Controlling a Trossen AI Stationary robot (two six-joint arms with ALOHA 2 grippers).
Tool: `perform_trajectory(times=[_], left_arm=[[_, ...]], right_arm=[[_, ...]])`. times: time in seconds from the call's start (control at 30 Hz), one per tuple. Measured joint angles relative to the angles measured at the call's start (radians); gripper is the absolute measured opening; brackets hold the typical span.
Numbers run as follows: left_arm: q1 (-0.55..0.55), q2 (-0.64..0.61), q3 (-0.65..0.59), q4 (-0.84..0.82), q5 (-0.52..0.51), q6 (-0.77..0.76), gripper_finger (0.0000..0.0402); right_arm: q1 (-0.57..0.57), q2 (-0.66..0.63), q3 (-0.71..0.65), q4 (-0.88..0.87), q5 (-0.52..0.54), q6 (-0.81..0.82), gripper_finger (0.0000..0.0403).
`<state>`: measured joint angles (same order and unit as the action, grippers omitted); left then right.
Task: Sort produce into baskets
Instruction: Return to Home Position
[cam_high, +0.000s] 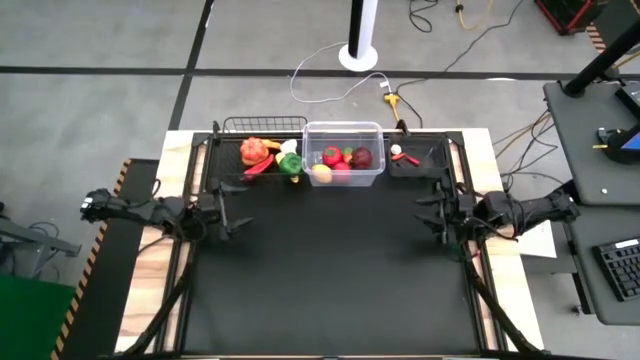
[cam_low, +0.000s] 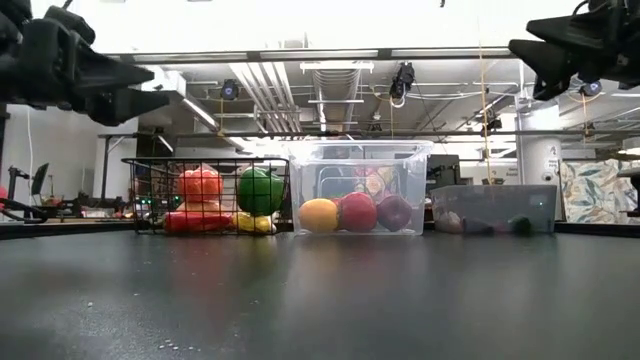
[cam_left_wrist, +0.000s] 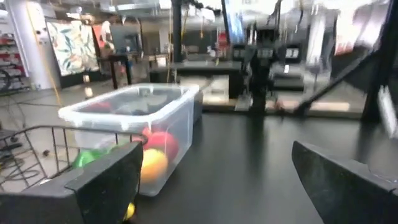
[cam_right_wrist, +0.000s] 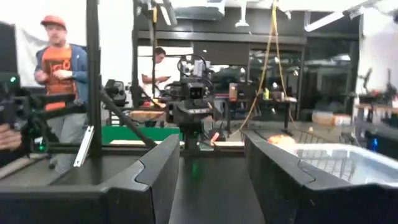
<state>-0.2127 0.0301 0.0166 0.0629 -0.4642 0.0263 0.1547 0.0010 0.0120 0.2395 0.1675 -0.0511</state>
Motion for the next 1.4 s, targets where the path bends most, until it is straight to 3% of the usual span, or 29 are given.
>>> perform_trajectory(times=[0.07, 0.17, 0.27, 0.37, 0.5, 1.4], left_arm=[[0.0, 0.011, 0.007, -0.026, -0.015, 0.018, 0.0393], [0.001, 0.029, 0.008, -0.027, -0.132, 0.013, 0.0393], [0.002, 0.042, 0.008, -0.027, -0.208, -0.078, 0.0393], [0.001, 0.06, 0.008, -0.027, -0.207, -0.155, 0.0393], [0.001, 0.076, 0.008, -0.026, -0.207, -0.166, 0.0393], [0.001, 0.129, 0.008, -0.026, -0.205, -0.167, 0.0393]], right_arm=[[0.0, 0.003, 0.0, 0.016, -0.019, -0.043, 0.0173], [0.0, 0.013, 0.0, 0.023, -0.019, -0.1, 0.0173], [0.0, 0.014, 0.0, 0.022, -0.017, -0.152, 0.0173], [0.0, 0.015, 0.0, 0.022, 0.03, -0.185, 0.0173], [0.0, 0.029, 0.0, -0.008, 0.121, -0.115, 0.0173], [0.0, 0.047, -0.001, -0.023, 0.122, -0.054, 0.0173]])
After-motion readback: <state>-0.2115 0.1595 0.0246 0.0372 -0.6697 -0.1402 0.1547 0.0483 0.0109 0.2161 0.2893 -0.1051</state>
